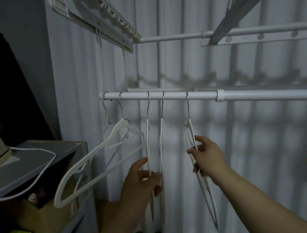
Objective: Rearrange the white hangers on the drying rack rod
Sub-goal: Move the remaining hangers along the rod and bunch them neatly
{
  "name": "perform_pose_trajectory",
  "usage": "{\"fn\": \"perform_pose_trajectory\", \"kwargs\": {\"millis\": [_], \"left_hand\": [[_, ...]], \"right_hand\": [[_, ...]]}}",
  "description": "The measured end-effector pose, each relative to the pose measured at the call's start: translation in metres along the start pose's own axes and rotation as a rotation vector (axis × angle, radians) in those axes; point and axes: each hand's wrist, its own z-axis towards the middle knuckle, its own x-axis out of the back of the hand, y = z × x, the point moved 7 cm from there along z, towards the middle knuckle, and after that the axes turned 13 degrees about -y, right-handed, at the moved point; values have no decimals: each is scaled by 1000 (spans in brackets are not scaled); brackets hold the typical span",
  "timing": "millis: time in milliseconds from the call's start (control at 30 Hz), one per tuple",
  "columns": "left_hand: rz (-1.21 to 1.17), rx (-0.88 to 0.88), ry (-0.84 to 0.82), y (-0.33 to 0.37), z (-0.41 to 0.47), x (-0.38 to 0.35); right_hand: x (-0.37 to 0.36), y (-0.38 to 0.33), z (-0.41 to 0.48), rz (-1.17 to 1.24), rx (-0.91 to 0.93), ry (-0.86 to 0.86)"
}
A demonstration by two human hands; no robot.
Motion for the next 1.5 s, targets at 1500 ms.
{"fn": "perform_pose_trajectory", "kwargs": {"millis": [1500], "left_hand": [[683,-53,182,32,-26,19]], "right_hand": [[1,-32,-19,-999,150,106]]}}
